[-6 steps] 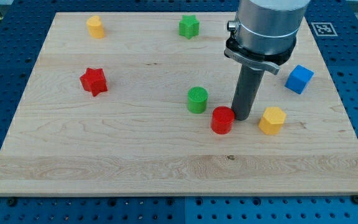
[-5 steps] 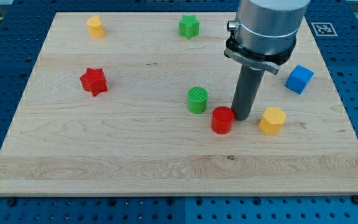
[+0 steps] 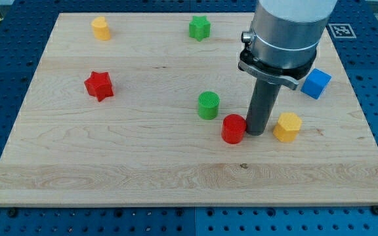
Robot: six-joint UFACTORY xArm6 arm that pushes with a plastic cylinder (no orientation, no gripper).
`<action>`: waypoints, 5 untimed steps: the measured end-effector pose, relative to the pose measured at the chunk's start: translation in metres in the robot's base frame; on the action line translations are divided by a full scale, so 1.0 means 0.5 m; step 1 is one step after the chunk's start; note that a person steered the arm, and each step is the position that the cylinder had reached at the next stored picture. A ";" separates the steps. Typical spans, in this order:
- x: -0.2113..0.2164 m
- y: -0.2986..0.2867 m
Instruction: Place the red circle below the green circle
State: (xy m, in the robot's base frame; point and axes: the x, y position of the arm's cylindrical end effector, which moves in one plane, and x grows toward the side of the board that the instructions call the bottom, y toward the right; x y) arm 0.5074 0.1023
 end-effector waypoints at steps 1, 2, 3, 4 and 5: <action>0.000 0.000; 0.031 -0.002; 0.054 -0.079; 0.043 -0.047; 0.040 0.002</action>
